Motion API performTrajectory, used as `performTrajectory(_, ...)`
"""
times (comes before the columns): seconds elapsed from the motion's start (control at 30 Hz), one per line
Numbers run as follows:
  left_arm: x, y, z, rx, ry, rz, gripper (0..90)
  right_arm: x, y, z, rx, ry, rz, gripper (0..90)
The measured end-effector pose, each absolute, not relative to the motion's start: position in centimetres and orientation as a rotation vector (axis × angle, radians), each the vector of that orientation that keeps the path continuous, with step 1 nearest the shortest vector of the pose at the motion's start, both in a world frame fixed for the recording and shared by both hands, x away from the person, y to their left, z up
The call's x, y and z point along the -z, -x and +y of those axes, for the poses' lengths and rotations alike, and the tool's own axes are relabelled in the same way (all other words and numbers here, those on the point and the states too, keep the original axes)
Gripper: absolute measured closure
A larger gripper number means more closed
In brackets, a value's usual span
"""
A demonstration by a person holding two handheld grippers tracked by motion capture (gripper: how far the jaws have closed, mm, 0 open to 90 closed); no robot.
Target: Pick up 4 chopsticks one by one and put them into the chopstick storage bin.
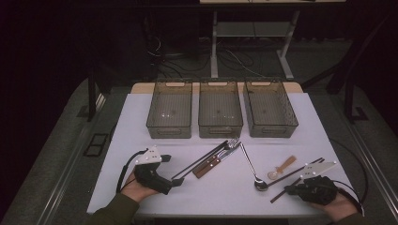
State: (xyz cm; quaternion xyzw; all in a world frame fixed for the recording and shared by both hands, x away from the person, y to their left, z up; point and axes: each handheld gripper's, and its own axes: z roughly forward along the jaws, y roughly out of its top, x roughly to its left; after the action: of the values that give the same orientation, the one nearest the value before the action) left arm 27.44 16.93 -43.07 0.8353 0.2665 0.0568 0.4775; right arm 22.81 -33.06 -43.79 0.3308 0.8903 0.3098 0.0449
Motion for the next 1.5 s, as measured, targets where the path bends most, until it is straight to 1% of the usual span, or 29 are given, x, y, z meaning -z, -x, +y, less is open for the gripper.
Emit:
performTrajectory(0.73,43.1,-27.4,16.9,-0.139,-2.036,0.657,0.0,43.9,-24.3,-31.9,-0.959,-0.989,2.670,89.5)
performTrajectory(1.07,43.1,-27.5,16.9,-0.140,-2.044,0.650,0.0,43.6,-24.3,-32.0,-0.991,-0.977,2.660,89.4)
performTrajectory(1.33,43.1,-27.4,16.9,-0.139,-2.040,0.653,0.0,42.7,-25.3,-33.6,-0.978,-1.036,2.569,89.4)
performTrajectory(1.5,43.1,-27.4,16.9,-0.138,-2.039,0.654,0.0,42.7,-26.6,-35.6,-0.931,-1.107,2.516,89.4)
